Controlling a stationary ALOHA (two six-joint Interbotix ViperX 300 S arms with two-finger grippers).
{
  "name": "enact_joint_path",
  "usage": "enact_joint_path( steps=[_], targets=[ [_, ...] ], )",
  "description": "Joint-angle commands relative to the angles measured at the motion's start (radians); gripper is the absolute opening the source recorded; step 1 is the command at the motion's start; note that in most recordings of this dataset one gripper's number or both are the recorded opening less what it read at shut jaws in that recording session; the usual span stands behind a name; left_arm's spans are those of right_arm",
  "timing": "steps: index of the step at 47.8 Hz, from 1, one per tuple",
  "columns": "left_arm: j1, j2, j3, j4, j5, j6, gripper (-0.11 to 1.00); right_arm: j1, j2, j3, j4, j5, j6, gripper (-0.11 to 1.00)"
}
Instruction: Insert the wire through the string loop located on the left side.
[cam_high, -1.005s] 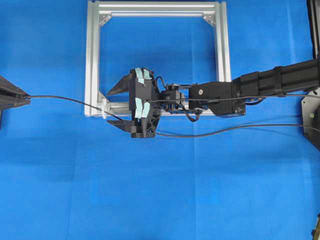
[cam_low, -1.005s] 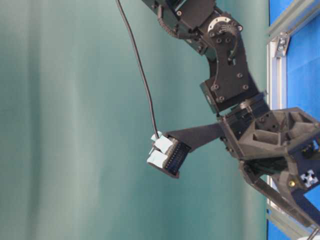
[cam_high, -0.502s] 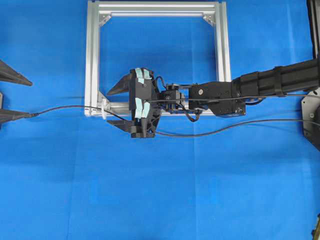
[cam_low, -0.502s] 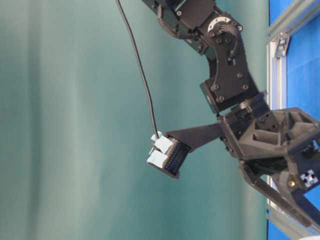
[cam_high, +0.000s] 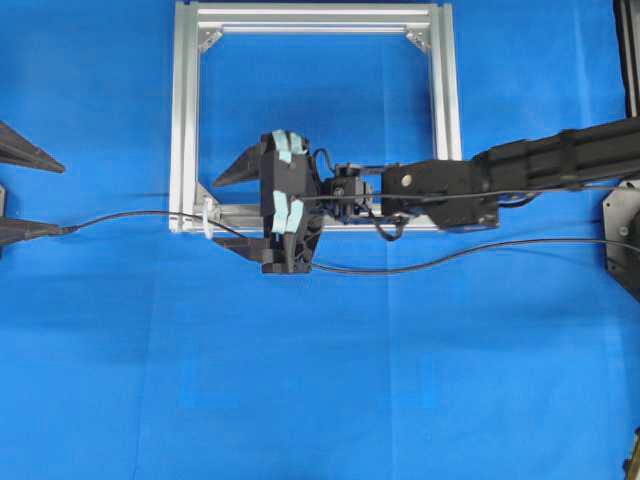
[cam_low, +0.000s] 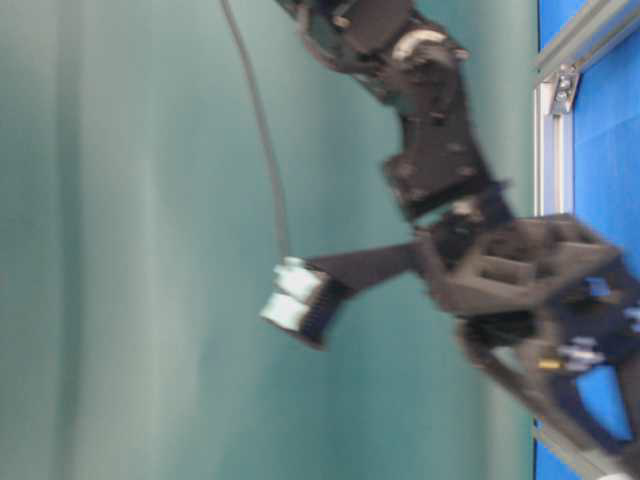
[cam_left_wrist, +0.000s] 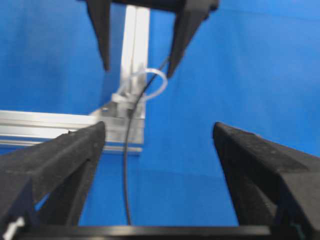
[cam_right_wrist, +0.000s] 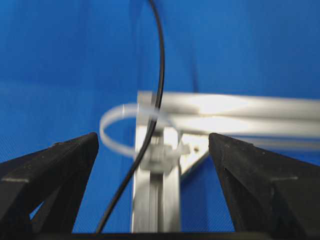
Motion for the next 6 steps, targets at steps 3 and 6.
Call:
enact_joint_path(
  steps=[3,6],
  targets=[
    [0.002,0.015,-0.011,0.003,-0.009,0.003,0.82,0.002,-0.094,-0.002,0.002,0.014,0.002,0.95],
    [0.003,0.015,-0.011,0.005,-0.009,0.006,0.82,0.002,-0.11,-0.002,0.003,0.021,0.002,0.95]
  ],
)
